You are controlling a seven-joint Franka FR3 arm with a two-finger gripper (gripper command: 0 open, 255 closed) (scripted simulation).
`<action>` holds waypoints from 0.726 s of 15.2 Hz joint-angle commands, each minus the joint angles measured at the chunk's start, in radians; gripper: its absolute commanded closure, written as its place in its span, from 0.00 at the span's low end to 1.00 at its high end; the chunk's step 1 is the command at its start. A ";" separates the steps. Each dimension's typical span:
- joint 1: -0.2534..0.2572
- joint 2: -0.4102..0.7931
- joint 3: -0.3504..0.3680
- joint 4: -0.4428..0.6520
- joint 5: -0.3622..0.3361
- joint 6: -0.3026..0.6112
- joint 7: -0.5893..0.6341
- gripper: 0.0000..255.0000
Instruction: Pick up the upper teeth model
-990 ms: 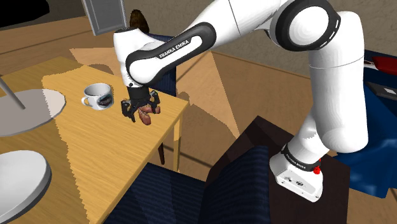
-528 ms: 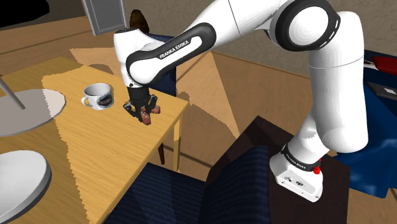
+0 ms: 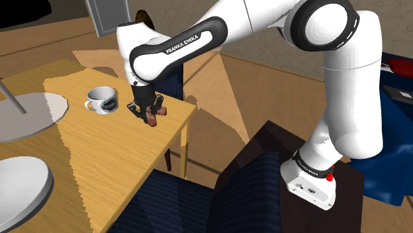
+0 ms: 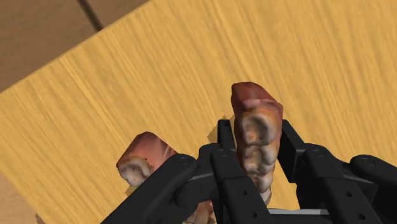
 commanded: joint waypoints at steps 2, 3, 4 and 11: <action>-0.001 -0.019 0.003 0.013 0.005 -0.031 -0.001 1.00; -0.002 -0.025 0.004 0.018 0.007 -0.042 -0.001 1.00; -0.002 -0.030 0.005 0.023 0.008 -0.052 -0.002 1.00; -0.004 -0.062 0.011 0.059 0.017 -0.119 -0.004 1.00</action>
